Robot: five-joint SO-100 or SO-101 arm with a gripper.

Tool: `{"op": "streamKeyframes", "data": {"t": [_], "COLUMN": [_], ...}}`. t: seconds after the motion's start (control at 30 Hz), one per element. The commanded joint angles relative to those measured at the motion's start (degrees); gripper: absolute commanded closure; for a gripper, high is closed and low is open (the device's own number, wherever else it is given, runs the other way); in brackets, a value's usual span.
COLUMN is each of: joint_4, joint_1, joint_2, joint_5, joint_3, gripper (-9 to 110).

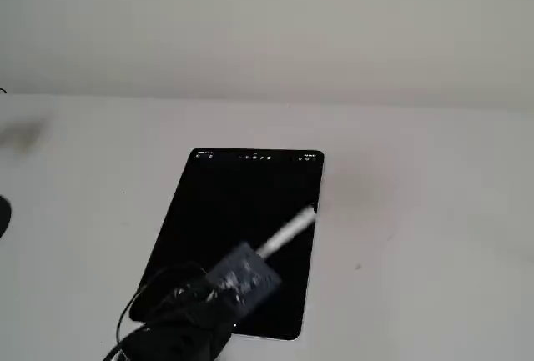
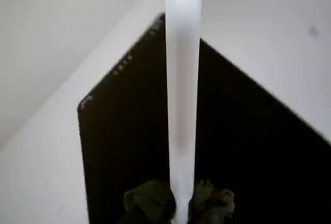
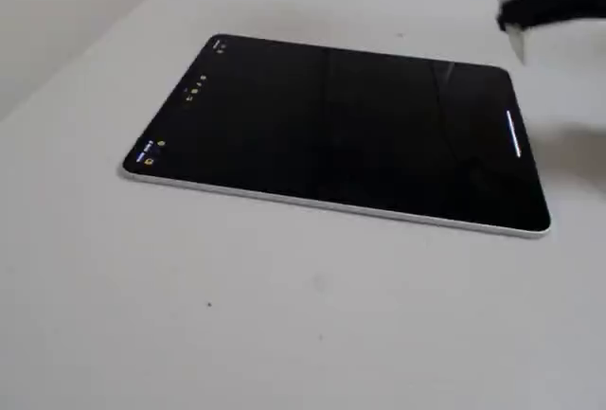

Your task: Draw a circular shape on the ipad using the apple pencil

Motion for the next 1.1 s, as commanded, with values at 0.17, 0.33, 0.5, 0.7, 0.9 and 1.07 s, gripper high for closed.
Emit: {"op": "streamKeyframes", "data": {"t": [0.17,0.33,0.5,0.7,0.9,1.07], "joint_4": [-53.4,-73.0,-85.2,-91.8,-97.3,-99.1], "joint_1": [-5.9,-5.3,-5.8,-5.3,-5.5,-4.9], "joint_2": [-33.7,-69.4,-93.3,-110.5,-120.2,-124.2], "joint_5": [-14.7,-15.7,-17.1,-17.6,-19.2,-20.3], "joint_3": [-1.7,-17.4,-30.8,-43.7,-48.9,-51.0], "gripper": [102,102,102,102,102,102]}}
